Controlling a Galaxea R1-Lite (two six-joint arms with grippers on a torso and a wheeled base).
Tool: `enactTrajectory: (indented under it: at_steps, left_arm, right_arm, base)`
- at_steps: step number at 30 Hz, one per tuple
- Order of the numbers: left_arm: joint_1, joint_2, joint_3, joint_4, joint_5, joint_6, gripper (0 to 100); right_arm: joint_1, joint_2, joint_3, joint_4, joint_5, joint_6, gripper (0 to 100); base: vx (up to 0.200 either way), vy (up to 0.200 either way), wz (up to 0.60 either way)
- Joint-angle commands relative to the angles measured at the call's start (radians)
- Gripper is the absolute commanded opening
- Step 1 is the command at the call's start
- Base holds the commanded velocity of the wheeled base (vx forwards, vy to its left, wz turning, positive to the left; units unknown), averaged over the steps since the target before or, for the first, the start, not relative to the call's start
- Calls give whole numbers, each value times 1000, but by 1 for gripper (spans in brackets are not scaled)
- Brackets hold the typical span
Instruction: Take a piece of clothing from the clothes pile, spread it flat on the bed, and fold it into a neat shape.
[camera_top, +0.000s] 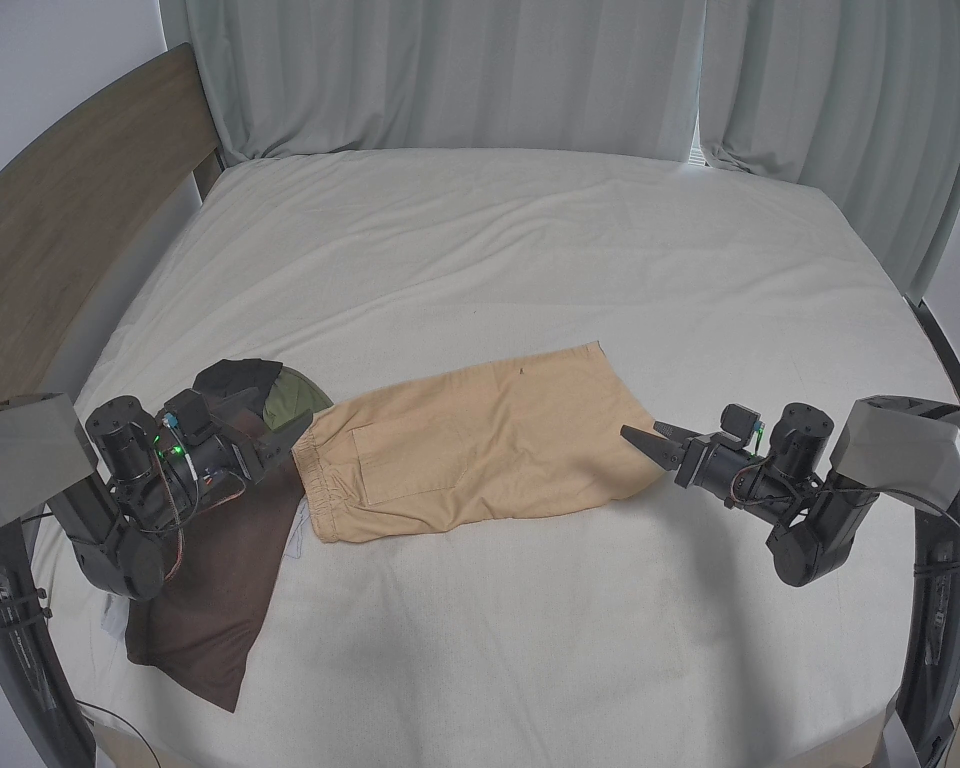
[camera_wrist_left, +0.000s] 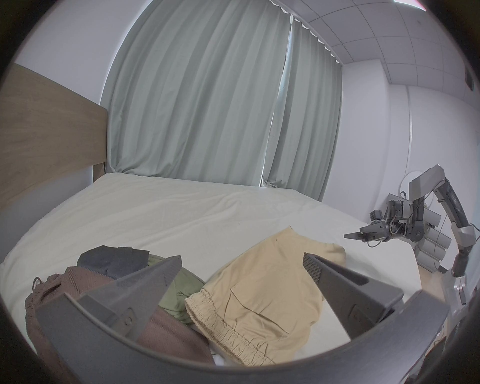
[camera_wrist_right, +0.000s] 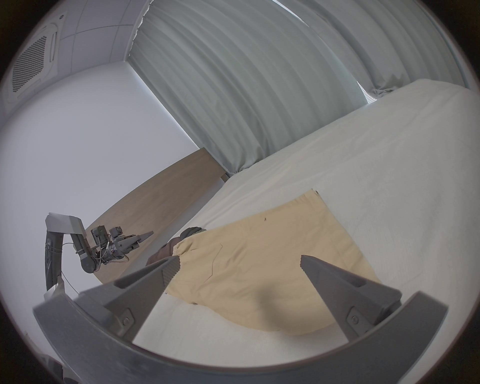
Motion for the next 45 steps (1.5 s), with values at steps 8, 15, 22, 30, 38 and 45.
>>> enactTrajectory:
  at_steps: [8,15,22,30,38,45]
  left_arm:
    - [24,14,-3,1,-7,2,100]
    - [23,18,4,1,-27,10,100]
    - [16,44,10,1,-39,15,100]
    - [15,66,15,-1,-54,15,100]
    - [16,72,15,-1,-56,25,100]
    - [18,77,12,-1,-56,28,100]
  right_arm:
    - [6,34,9,1,-8,4,100]
    - [30,39,46,1,-31,87,100]
    - [52,54,74,1,-36,102,100]
    - [63,62,95,3,-36,102,100]
    - [79,131,100,3,-37,101,100]
    - [79,201,57,1,-37,102,100]
  base:
    - [0,0,0]
    - [0,0,0]
    - [0,0,0]
    - [0,0,0]
    - [0,0,0]
    - [0,0,0]
